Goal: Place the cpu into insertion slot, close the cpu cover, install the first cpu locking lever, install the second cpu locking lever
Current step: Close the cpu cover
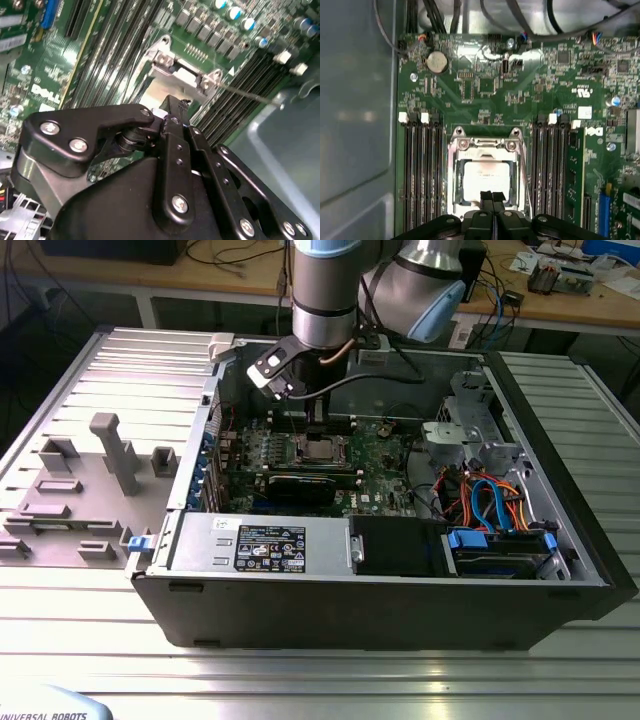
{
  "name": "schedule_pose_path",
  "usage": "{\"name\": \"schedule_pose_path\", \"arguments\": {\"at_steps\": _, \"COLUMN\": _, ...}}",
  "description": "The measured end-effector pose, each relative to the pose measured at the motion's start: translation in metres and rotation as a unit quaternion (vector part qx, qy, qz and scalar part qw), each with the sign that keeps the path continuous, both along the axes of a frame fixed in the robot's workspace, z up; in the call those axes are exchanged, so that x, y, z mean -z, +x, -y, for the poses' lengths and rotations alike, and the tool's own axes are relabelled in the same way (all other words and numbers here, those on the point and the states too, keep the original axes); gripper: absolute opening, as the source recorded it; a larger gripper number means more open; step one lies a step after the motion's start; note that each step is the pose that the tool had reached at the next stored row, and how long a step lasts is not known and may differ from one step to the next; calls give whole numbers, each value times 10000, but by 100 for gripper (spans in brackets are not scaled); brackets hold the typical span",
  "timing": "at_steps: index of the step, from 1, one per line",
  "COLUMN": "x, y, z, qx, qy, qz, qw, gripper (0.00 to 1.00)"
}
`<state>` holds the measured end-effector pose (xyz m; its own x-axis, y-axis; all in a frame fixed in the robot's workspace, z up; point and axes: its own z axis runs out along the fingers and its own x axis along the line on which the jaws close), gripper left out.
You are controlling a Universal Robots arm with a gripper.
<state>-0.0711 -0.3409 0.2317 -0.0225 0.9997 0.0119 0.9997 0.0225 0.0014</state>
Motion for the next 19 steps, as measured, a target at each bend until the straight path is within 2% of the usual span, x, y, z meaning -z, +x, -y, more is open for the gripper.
{"name": "schedule_pose_path", "arguments": {"at_steps": 3, "x": 109, "y": -100, "z": 0, "qx": -1, "qy": 12, "qz": 0, "qw": 10000, "gripper": 11}}
{"name": "schedule_pose_path", "arguments": {"at_steps": 7, "x": 184, "y": -113, "z": 0, "qx": -2, "qy": 15, "qz": 0, "qw": 10000, "gripper": 11}}
{"name": "schedule_pose_path", "arguments": {"at_steps": 8, "x": 238, "y": -117, "z": 0, "qx": -1, "qy": 15, "qz": 0, "qw": 10000, "gripper": 11}}
{"name": "schedule_pose_path", "arguments": {"at_steps": 9, "x": 256, "y": -118, "z": 0, "qx": -1, "qy": 14, "qz": 0, "qw": 10000, "gripper": 11}}
{"name": "schedule_pose_path", "arguments": {"at_steps": 11, "x": 271, "y": -121, "z": 0, "qx": -1, "qy": 13, "qz": -1, "qw": 10000, "gripper": 11}}
{"name": "schedule_pose_path", "arguments": {"at_steps": 12, "x": 249, "y": -120, "z": -1, "qx": -1, "qy": 18, "qz": 2, "qw": 10000, "gripper": 11}}
{"name": "schedule_pose_path", "arguments": {"at_steps": 13, "x": 187, "y": -112, "z": 0, "qx": -1, "qy": 16, "qz": -1, "qw": 10000, "gripper": 11}}
{"name": "schedule_pose_path", "arguments": {"at_steps": 15, "x": 186, "y": -80, "z": 0, "qx": -1, "qy": 15, "qz": -9, "qw": 10000, "gripper": 11}}
{"name": "schedule_pose_path", "arguments": {"at_steps": 17, "x": 187, "y": 32, "z": 0, "qx": -1, "qy": 15, "qz": -29, "qw": 10000, "gripper": 11}}
{"name": "schedule_pose_path", "arguments": {"at_steps": 19, "x": 186, "y": 101, "z": 0, "qx": -1, "qy": 15, "qz": -38, "qw": 10000, "gripper": 11}}
